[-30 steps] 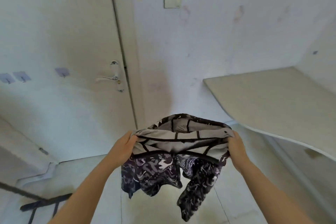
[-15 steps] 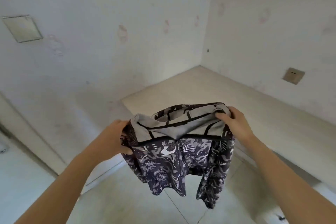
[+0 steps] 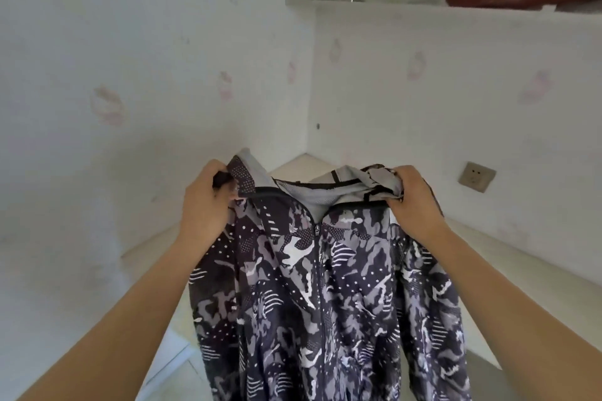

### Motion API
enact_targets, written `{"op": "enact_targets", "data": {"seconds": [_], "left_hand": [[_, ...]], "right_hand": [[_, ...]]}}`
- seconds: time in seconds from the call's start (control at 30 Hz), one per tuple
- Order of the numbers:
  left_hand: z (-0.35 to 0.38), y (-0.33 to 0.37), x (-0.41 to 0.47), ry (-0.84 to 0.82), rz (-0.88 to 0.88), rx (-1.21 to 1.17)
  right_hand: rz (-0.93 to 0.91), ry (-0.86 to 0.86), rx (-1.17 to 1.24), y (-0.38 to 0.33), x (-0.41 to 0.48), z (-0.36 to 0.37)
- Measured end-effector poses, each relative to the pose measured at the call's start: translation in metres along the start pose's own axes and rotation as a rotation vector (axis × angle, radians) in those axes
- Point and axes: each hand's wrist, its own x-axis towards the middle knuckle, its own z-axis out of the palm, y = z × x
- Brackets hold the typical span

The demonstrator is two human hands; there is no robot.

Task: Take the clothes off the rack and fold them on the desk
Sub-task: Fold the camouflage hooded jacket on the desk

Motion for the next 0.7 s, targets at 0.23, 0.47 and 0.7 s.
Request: {"op": "enact_targets", "data": {"seconds": [0.23, 0.47, 0.7], "left_hand": [[0.043, 0.002, 0.157, 0.082, 0.218, -0.04], [0.116, -0.021, 0.266, 0.065, 0.296, 0.094], [0.218, -0.092, 0.331, -0.059, 0.173, 0.226]], "right_hand": [[-0.108, 0.157, -0.016, -0.002, 0.139, -0.006], [-0.125, 0.149, -0.011, 0.032, 0.255, 0.032], [-0.037, 0.004, 0.057, 0.106, 0.356, 0.119]]}}
